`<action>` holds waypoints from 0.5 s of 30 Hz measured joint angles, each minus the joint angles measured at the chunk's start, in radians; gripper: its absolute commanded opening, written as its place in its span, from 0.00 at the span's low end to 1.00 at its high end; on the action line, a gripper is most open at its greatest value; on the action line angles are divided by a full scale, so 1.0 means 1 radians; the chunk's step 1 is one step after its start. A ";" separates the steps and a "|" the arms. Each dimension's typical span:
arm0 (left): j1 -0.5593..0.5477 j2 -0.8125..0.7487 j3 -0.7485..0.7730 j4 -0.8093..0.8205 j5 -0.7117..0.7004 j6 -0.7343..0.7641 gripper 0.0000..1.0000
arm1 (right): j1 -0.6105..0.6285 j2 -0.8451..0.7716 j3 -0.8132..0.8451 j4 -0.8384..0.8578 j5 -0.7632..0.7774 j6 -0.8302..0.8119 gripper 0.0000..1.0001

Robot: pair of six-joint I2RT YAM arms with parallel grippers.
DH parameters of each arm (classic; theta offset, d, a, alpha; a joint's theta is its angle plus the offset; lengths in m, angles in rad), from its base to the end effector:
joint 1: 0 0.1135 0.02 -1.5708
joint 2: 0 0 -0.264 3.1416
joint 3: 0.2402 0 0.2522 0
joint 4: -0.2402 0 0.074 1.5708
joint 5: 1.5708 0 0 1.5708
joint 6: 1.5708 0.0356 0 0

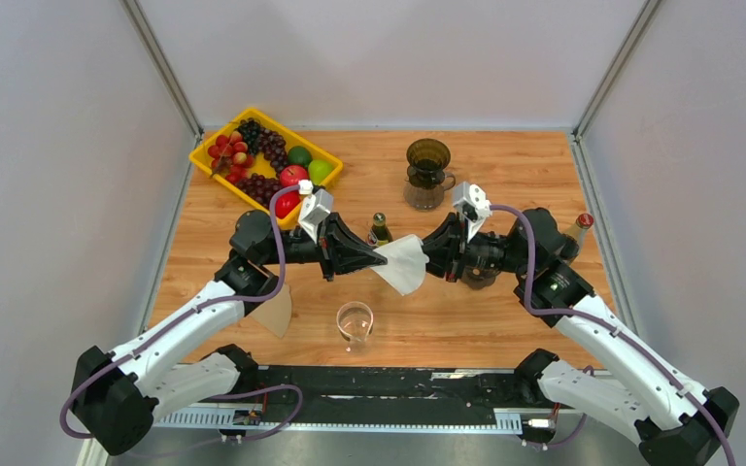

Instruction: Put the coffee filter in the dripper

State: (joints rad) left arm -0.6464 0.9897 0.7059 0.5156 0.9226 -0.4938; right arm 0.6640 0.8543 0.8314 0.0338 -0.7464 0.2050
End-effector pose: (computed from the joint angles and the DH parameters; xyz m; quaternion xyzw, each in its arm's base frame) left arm 0.1585 -0.1552 0.3451 0.3904 0.5275 -0.6115 0.4420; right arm 0.1371 0.1380 0.3680 -0.4014 0.5787 0.5113 0.4926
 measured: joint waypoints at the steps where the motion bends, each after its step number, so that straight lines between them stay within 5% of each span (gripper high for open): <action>1: 0.000 0.001 0.000 0.001 0.000 -0.001 0.00 | 0.000 0.003 0.000 0.010 -0.009 0.005 0.00; 6: 0.000 0.008 0.000 0.003 -0.008 -0.010 0.09 | 0.000 0.020 0.000 0.039 -0.031 0.040 0.00; 12: 0.000 0.014 0.002 -0.028 -0.058 -0.018 0.59 | 0.000 0.017 0.000 0.042 0.013 0.071 0.00; 15: 0.000 0.011 0.009 -0.083 -0.106 0.003 0.96 | 0.000 0.003 0.000 0.029 0.079 0.082 0.00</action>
State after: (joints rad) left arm -0.6468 1.0008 0.7151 0.4328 0.8165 -0.4908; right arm 0.6640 0.8570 0.8314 0.0624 -0.6678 0.2874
